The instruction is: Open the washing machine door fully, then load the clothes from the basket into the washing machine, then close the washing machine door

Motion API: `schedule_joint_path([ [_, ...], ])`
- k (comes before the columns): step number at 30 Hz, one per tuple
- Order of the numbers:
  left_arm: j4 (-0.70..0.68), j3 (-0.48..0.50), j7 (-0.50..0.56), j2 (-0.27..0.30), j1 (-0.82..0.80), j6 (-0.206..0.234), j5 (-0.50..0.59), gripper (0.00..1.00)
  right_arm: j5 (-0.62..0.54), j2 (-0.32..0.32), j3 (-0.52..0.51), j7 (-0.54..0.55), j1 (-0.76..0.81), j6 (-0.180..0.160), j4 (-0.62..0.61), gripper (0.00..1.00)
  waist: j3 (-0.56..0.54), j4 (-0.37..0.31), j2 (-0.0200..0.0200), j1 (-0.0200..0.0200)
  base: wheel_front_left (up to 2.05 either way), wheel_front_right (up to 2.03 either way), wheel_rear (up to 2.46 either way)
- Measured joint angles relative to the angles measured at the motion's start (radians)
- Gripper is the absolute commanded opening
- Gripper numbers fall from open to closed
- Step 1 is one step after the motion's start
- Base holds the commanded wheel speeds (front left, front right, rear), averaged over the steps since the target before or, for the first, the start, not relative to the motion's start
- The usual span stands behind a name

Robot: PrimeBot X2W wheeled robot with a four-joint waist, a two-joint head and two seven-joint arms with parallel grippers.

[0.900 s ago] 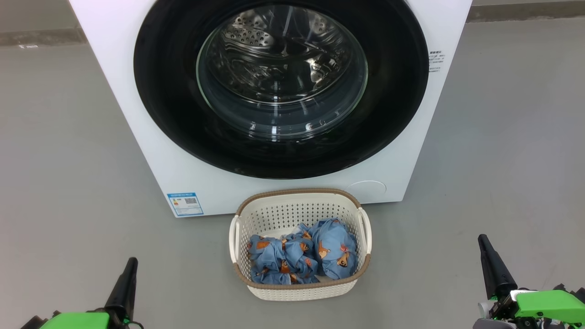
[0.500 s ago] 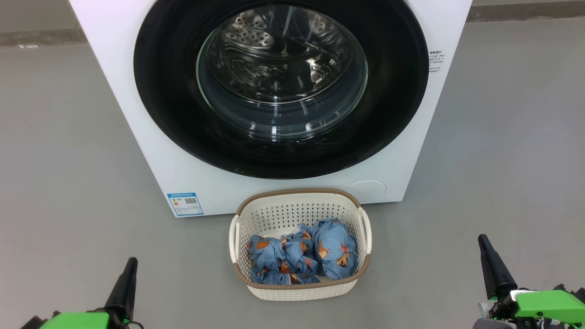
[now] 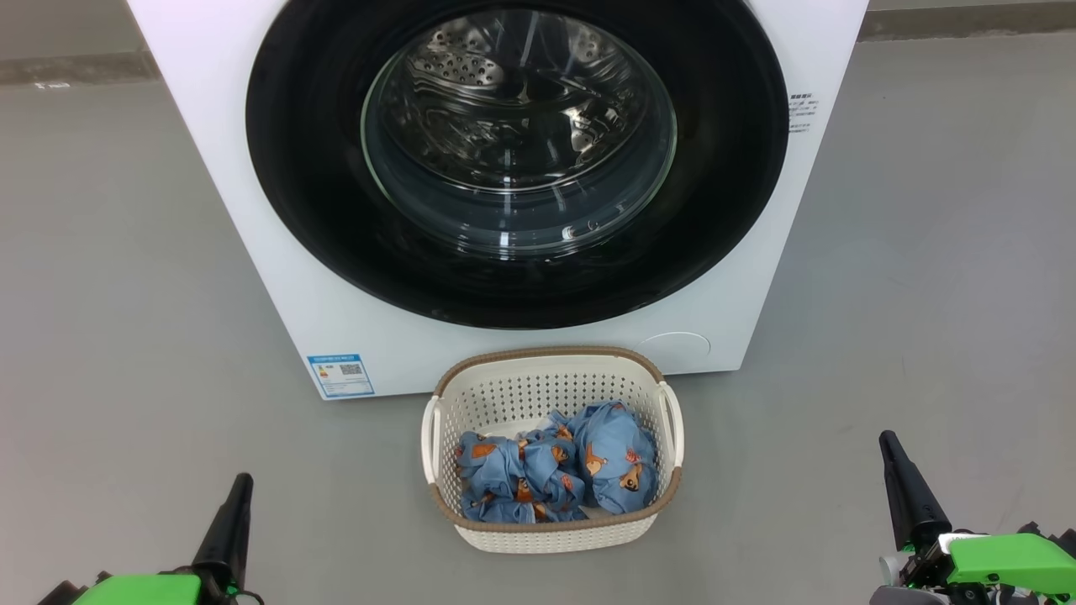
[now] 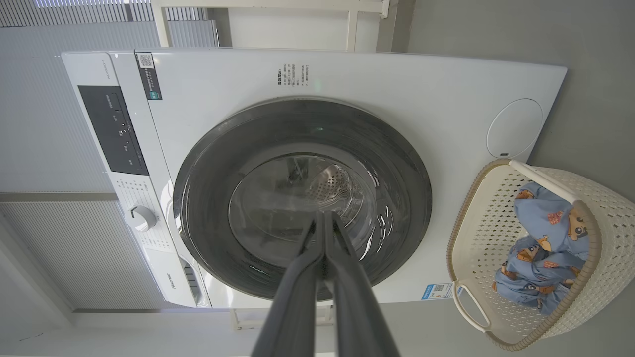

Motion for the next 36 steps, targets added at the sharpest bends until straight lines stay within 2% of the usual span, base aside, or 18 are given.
schedule_joint_path([
  [36, 0.000, 0.001, 0.000, -0.002, 0.000, 0.000, 0.000, 0.00, 0.000, 0.000, -0.001, 0.000, 0.000, 0.000, 0.000, 0.00, 0.000, 0.000, 0.0000, 0.0000, 0.00, 0.00, 0.00],
])
